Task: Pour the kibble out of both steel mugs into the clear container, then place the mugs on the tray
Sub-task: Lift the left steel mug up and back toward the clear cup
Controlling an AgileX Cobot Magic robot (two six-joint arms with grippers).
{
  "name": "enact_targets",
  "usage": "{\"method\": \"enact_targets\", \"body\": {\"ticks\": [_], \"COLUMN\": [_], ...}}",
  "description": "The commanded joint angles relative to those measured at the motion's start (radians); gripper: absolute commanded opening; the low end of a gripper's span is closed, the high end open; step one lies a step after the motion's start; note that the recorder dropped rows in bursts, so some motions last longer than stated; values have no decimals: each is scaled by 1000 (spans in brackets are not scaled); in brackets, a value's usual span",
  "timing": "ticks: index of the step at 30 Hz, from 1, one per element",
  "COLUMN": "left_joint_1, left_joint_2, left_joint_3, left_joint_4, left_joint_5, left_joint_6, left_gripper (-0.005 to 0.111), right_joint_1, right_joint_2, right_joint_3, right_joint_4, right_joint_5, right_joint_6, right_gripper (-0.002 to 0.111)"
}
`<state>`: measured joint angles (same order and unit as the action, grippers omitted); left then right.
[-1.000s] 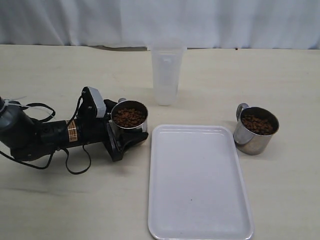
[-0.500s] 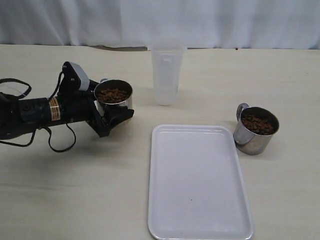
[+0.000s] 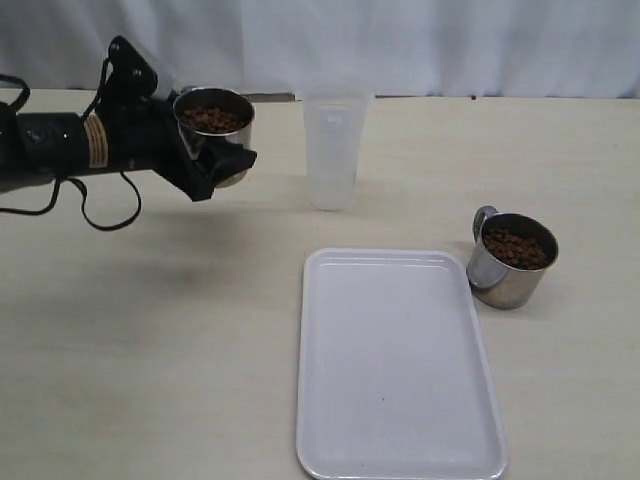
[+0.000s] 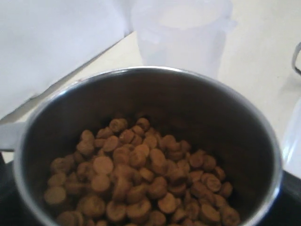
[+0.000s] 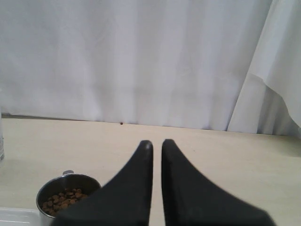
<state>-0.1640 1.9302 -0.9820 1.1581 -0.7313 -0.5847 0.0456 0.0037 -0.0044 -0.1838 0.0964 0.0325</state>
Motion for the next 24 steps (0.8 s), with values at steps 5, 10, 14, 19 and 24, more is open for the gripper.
{"method": "enact_targets", "body": {"ticks": [5, 10, 14, 19, 24], "left_joint_1": [1, -1, -29, -93, -130], "left_joint_2": [-14, -14, -12, 14, 20], "left_joint_3": [-270, -381, -426, -479, -512], "left_joint_4": [331, 456, 530, 586, 586], "left_joint_5": [75, 118, 199, 262, 303], "left_joint_6": [-366, -521, -572, -628, -624], "left_gripper": [0, 0, 0, 0, 0], "right_joint_1": [3, 3, 3, 3, 3], "right_joint_2": [-4, -4, -4, -4, -4], "right_joint_3": [4, 4, 4, 4, 4], "right_joint_4": [-7, -7, -7, -7, -7], "right_joint_5": [5, 5, 5, 5, 5], "right_joint_6": [4, 4, 4, 4, 4], "right_gripper": [5, 5, 5, 5, 5]}}
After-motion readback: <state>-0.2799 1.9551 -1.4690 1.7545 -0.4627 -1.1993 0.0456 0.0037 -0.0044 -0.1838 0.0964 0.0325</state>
